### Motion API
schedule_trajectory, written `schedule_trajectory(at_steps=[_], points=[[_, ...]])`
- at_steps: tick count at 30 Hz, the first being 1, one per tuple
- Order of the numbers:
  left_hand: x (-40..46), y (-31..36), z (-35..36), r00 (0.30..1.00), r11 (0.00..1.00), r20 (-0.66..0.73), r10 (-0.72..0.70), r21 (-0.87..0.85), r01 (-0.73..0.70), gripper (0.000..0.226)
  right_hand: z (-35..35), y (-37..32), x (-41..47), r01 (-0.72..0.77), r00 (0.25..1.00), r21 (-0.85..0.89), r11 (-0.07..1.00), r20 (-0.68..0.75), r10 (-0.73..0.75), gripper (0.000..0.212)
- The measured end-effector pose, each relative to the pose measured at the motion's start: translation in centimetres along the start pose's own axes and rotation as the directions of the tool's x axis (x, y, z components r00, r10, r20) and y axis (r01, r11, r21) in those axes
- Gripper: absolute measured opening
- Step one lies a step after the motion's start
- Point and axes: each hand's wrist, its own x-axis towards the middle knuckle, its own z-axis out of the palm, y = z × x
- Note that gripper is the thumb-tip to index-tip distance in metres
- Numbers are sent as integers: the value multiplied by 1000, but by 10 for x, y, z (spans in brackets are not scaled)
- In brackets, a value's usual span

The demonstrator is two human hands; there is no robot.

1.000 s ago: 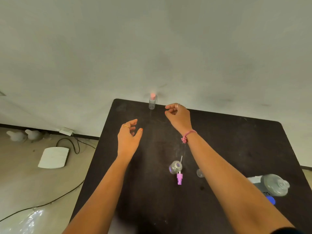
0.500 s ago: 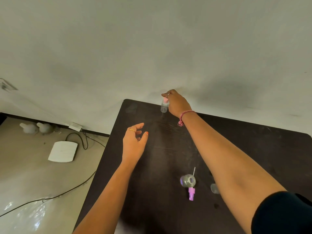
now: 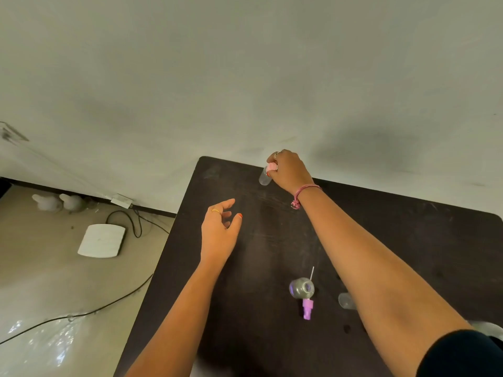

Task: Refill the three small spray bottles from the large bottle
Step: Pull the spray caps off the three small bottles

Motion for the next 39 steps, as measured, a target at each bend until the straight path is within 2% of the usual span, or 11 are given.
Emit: schedule_trajectory(at_steps=[6, 13, 17, 20, 27, 34, 39], points=[[-13, 18, -2, 1000, 999, -11, 15, -37, -15, 44, -47, -18, -36, 40, 999, 78, 996, -13, -39, 31], [-40, 51, -14, 979, 979, 38, 200, -48, -199, 69, -119, -54, -96, 112, 992, 225, 968, 24, -121, 24], [-61, 69, -22, 949, 949, 32, 313, -51, -311, 57, -147, -72, -127, 130, 987, 270, 954, 59, -151, 24], [-78, 75, -27, 939, 938, 0, 344, -40, -344, 47, -159, -81, -147, 133, 985, 294, 946, 66, -159, 23], [-118, 82, -35, 944, 945, -76, 320, -40, -324, 44, -168, -96, -185, 190, 978, 213, 958, 43, -204, 31], [-144, 87, -39, 955, 955, -63, 289, -45, -292, 44, -173, -102, -203, 294, 952, 57, 954, 75, -297, 34], [-153, 93, -43, 956, 957, -58, 286, -40, -288, 44, -182, -103, -213, 353, 929, 23, 935, 104, -354, 31]])
